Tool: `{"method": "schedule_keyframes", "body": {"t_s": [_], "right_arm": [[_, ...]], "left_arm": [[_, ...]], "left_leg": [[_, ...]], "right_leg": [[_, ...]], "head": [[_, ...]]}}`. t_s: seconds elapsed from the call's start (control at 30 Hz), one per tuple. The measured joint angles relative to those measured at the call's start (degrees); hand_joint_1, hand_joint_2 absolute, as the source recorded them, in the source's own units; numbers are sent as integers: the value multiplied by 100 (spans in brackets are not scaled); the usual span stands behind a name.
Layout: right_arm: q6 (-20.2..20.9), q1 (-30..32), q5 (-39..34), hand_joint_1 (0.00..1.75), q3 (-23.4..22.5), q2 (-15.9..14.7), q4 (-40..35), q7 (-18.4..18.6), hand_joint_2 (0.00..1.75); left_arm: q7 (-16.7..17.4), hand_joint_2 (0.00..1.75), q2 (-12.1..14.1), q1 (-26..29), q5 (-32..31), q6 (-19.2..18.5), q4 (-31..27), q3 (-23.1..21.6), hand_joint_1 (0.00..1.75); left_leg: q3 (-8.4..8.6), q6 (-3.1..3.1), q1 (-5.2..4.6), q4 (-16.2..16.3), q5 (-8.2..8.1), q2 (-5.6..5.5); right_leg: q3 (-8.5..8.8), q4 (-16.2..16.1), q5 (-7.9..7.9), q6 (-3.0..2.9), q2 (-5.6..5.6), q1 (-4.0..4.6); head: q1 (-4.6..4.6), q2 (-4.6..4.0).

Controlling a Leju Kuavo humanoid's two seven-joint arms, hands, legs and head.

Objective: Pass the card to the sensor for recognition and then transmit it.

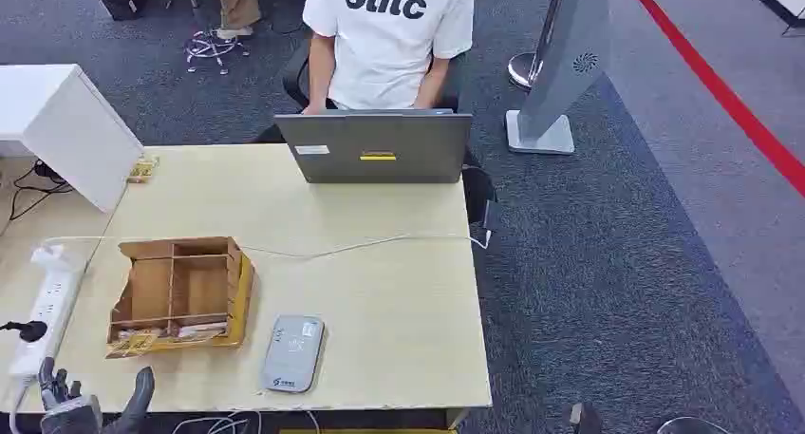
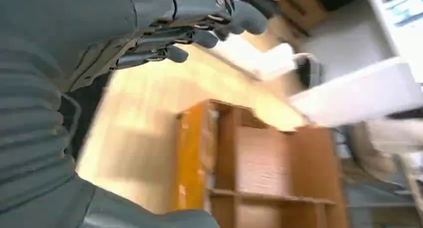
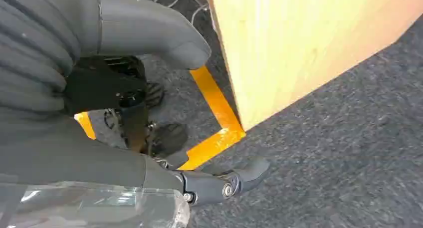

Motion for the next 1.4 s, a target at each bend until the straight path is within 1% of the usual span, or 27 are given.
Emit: {"method": "schedule_keyframes", "body": {"t_s": [0.37,0.47,0.53,0.6,0.73,0.83,0.9,1.1,1.4], "right_arm": [[-2,14,266,0,-133,-2,-17,-498,175],[-2,8,367,0,-144,0,-22,-597,175],[-31,-5,437,0,-144,-2,-22,-610,175],[-55,-19,492,0,-144,-2,-20,-610,175],[-116,-59,584,0,-142,-2,-20,-597,175],[-127,-109,649,0,-112,-2,-13,-579,175],[-127,-136,682,0,-86,-2,-11,-562,175],[-120,-220,765,0,24,0,9,-459,175],[-85,-353,835,0,186,0,55,-297,175]], "left_arm": [[-695,175,-79,461,-405,726,-1901,-1033,0],[-844,175,-70,489,-690,992,-2256,-1298,0],[-857,175,-55,446,-1011,1133,-2338,-1384,0],[-759,175,-9,365,-1396,1240,-2338,-1445,0],[-496,175,110,150,-2012,1329,-2311,-1535,0],[-229,175,263,-149,-2515,1362,-2106,-1561,0],[-54,175,345,-340,-2856,1369,-1908,-1585,0],[347,175,588,-914,-3585,1452,-1227,-1675,0],[973,175,953,-1758,-4643,1640,-38,-1813,0]], "left_leg": [[0,0,0,0,0,0],[0,0,0,0,0,0],[1,0,0,0,0,0],[1,0,0,0,0,0],[2,1,0,0,3,1],[2,1,0,0,4,0],[3,1,0,0,4,2],[2,1,0,1,4,1],[1,3,0,2,7,1]], "right_leg": [[0,0,0,0,0,0],[0,0,0,0,0,0],[0,0,0,0,0,0],[0,0,0,0,0,0],[0,0,1,0,2,0],[0,0,1,0,1,0],[0,1,2,1,2,0],[0,1,2,1,3,0],[-1,2,4,0,3,0]], "head": [[0,0],[0,0],[0,0],[0,0],[2,0],[0,0],[0,0],[2,0],[0,0]]}}
